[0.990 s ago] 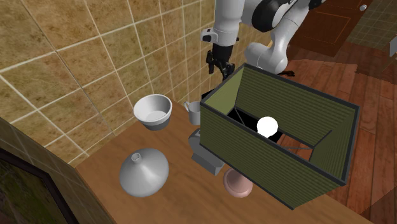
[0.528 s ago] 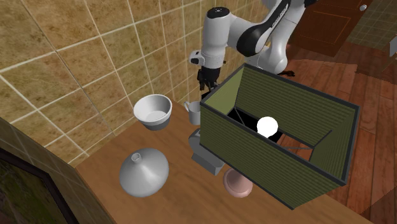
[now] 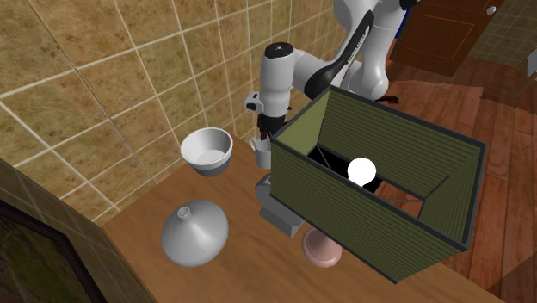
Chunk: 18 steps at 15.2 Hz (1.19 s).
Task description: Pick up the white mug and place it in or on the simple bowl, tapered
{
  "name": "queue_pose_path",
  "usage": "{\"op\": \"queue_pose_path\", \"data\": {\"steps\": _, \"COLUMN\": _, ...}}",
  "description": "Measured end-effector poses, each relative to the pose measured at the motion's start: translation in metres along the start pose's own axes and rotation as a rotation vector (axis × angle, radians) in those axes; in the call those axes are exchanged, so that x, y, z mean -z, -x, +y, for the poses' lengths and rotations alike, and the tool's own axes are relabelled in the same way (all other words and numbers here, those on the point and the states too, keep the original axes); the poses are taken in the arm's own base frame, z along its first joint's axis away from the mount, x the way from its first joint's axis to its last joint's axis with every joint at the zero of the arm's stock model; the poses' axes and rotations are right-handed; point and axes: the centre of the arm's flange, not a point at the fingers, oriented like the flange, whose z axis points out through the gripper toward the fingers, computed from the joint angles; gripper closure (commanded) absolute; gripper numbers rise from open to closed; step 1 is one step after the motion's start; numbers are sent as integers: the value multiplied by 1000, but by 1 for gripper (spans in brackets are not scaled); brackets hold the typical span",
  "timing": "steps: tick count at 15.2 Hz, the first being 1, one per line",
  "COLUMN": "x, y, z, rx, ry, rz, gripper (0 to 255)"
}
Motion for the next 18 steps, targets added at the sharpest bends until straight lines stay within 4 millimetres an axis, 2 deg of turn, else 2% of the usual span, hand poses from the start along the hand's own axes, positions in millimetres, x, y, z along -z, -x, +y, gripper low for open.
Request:
{"op": "queue_pose_path", "data": {"steps": 4, "x": -20, "y": 0, "z": -1, "rx": 0, "ry": 0, "rz": 0, "gripper": 0}}
{"op": "queue_pose_path", "data": {"steps": 10, "x": -24, "y": 0, "z": -1, "rx": 0, "ry": 0, "rz": 1, "gripper": 0}}
{"op": "queue_pose_path", "data": {"steps": 11, "x": -24, "y": 0, "z": -1, "rx": 0, "ry": 0, "rz": 1, "gripper": 255}}
{"op": "queue_pose_path", "data": {"steps": 18, "x": -24, "y": 0, "z": -1, "rx": 0, "ry": 0, "rz": 1, "gripper": 255}}
